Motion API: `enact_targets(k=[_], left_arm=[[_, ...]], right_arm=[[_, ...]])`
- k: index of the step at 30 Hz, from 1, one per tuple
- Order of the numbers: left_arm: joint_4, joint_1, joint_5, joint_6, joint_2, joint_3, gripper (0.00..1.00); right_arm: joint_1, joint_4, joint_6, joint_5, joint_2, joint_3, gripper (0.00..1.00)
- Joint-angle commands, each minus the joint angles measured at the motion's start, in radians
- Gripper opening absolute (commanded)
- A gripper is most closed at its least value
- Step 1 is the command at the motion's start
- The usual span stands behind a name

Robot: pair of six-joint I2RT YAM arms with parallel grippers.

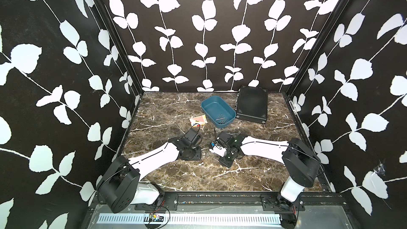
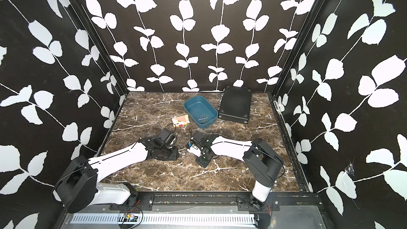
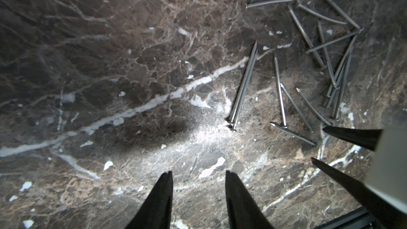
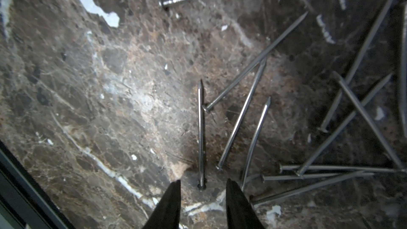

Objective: Put the nails on the desktop into the storage box
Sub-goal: Pick up the nail from the center of the board.

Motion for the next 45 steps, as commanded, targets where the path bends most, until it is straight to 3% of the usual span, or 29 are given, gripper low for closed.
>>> enact_targets(k=[1,15,32,39,45], left_arm=[[-0.024,0.021,0.008,0.02,-0.004,0.001,0.41],[-0.068,0.048,-0.005,0.039,-0.061,-0.028,0.42],[-0.038,0.051,-0.009,0.024,-0.079,-0.05,0.42],[-0.031,0.051,-0.015,0.025,-0.075,-0.036,0.42],[-0.014,0.056,-0.01,0.004,-0.085,-0.016,0.42]], right_arm=[[0.017,-0.026,0.008,0.037,0.034,0.04,0.36],[0.109,-0.071,0.05,0.115,0.138,0.091,0.25],[0.122,-0.131,0.08,0.138,0.02,-0.015,0.0],[0.096,-0.097,0.092,0.048,-0.121,-0.007,0.0],[-0.089,-0.021,0.253,-0.134,-0.24,0.068,0.0]])
